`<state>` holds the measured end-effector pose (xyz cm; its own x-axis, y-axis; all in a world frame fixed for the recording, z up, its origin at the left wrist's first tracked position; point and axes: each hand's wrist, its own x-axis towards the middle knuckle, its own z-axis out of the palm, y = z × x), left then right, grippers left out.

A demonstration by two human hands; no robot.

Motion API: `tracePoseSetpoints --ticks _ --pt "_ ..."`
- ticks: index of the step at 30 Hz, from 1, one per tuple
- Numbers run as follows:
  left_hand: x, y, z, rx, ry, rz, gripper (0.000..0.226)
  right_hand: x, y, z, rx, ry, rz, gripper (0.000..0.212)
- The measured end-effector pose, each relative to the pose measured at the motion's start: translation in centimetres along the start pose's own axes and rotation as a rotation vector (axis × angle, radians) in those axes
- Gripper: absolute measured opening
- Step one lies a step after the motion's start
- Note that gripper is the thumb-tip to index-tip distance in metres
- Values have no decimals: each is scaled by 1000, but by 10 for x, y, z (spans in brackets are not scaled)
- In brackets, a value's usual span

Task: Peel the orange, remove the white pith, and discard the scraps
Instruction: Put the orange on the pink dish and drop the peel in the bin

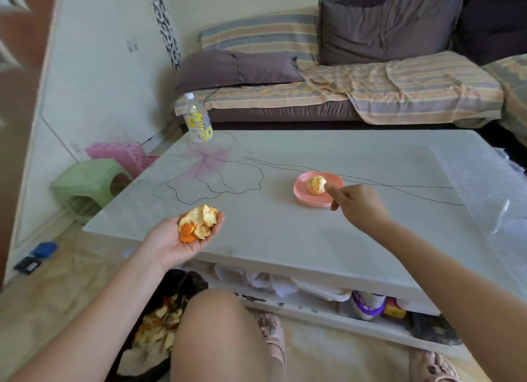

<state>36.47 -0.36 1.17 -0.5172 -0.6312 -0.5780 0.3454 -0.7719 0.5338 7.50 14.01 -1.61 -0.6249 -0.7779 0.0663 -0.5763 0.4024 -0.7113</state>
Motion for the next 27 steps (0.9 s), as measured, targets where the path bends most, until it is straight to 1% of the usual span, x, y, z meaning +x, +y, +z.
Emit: tracePoseSetpoints --ticks 2,5,7,9,11,12,14,17,21,23,25,27 --pt "5 5 -37 -45 100 15 38 4 3 11 -111 -61 40 57" --pt "13 2 -91 -128 267 25 38 9 14 28 -295 -175 97 46" --pt "19 -1 -124 -142 376 19 39 7 16 34 -327 -229 115 39" --pt "27 -6 -151 -97 478 18 36 5 16 38 -328 -255 107 33" --pt "35 -9 -168 0 525 36 25 2 13 41 -337 -263 89 27" --pt "38 -11 -172 86 551 38 22 1 10 42 -337 -267 80 27" --pt "41 -16 -176 278 577 -11 28 -1 6 44 -312 -275 57 28" --pt "43 -18 -178 654 715 -33 45 -4 0 44 -257 -271 21 29" --pt "50 -14 -171 854 653 37 52 -6 -1 40 -214 -269 -12 18" --pt "53 -12 -165 940 661 91 55 -6 -3 36 -208 -257 -3 18" --pt "49 -10 -154 1030 676 148 46 -6 -5 32 -237 -249 1 22" --pt "46 -9 -143 1135 652 217 24 -5 -5 28 -240 -242 -4 32"
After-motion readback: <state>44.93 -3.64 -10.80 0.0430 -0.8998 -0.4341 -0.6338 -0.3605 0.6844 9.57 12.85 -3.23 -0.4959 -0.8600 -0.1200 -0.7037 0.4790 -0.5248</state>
